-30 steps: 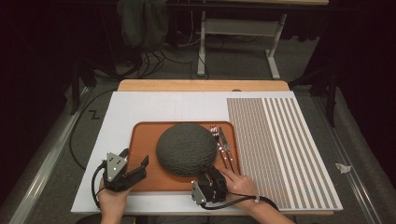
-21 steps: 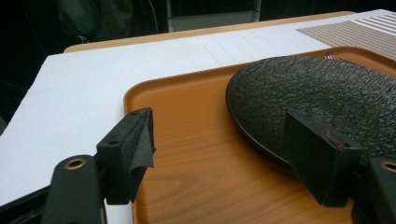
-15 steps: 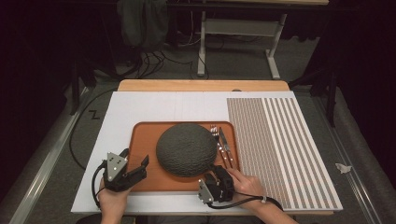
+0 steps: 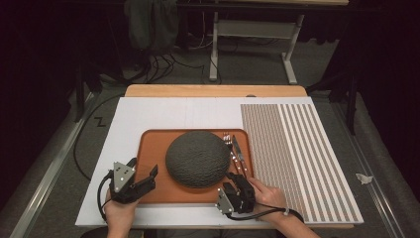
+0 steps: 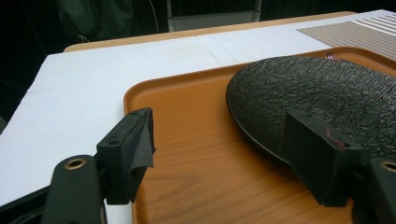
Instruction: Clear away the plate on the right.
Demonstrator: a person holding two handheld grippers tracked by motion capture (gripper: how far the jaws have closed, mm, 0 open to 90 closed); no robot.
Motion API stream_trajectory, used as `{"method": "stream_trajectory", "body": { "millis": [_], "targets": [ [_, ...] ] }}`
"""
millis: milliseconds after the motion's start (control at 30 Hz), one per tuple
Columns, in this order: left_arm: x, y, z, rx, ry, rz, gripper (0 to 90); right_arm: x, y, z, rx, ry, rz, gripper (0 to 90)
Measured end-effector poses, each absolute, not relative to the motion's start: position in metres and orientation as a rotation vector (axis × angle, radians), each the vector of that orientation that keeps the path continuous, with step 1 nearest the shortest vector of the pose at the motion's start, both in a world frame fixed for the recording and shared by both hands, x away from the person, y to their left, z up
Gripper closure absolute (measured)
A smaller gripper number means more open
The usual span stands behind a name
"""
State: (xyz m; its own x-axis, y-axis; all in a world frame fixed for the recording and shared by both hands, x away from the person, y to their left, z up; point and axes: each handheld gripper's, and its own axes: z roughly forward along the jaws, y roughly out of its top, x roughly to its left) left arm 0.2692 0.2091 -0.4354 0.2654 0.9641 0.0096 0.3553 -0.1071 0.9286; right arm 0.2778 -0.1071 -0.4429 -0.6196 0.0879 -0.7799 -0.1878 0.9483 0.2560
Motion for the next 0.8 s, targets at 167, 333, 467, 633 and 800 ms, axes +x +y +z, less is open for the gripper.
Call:
{"method": "stream_trajectory", "body": {
  "millis": [167,333,467,633,800],
  "targets": [
    [0.269,0.209,-0.435,1.638,1.239,0.85,26.3,0.278,-0.112,-0.442,-0.057,2.197,0.392,63.1],
    [0.269,0.209,-0.435,1.638,1.239,0.851,26.3,0.279,-0.117,-0.441,-0.04,2.194,0.386,63.0],
    [0.269,0.209,-0.435,1.639,1.238,0.85,26.3,0.28,-0.12,-0.441,-0.027,2.194,0.378,62.9],
    [0.27,0.209,-0.435,1.64,1.238,0.85,26.3,0.281,-0.125,-0.441,-0.011,2.191,0.375,62.8],
    [0.27,0.209,-0.435,1.64,1.238,0.85,26.3,0.281,-0.129,-0.44,0.003,2.189,0.364,62.5]
  ]
}}
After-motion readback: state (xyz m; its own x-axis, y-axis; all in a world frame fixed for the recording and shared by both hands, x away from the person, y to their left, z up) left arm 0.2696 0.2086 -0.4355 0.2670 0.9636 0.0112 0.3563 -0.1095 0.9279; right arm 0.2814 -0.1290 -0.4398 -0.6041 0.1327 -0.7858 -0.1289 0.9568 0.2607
